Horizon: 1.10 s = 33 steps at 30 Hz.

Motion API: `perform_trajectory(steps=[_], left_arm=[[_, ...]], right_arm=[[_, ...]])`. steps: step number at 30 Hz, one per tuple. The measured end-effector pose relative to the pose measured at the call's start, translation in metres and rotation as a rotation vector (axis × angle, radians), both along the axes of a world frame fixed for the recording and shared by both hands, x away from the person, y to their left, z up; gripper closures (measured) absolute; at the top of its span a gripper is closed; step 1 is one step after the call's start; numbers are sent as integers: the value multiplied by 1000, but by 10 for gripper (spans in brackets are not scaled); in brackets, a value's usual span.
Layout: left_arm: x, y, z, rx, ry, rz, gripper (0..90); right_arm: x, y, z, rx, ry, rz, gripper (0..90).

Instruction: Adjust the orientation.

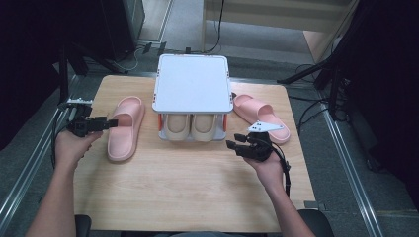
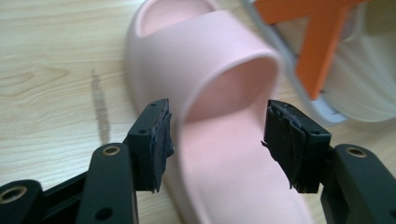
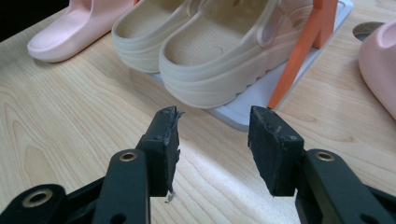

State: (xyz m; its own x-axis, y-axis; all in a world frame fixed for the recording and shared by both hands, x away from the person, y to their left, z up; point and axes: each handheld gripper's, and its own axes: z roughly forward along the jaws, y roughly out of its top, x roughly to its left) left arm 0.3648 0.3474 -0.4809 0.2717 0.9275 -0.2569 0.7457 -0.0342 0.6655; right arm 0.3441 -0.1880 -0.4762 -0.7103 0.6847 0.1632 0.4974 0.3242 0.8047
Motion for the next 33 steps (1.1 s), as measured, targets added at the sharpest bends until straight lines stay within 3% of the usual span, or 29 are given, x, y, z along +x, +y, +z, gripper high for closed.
perform_trajectory(steps=[7, 19, 24, 33], left_arm=[[14, 8, -18, -3, 38, 24, 428], [34, 3, -29, 17, 15, 29, 482], [36, 1, -30, 55, 22, 23, 570], [34, 7, -26, 89, 18, 76, 744]], right_arm=[[-5, -6, -1, -2, 3, -27, 536], [-15, -17, -3, -6, 3, -65, 536], [-16, -21, -3, 2, 5, -84, 534], [-16, -22, -3, 10, 1, -89, 529]])
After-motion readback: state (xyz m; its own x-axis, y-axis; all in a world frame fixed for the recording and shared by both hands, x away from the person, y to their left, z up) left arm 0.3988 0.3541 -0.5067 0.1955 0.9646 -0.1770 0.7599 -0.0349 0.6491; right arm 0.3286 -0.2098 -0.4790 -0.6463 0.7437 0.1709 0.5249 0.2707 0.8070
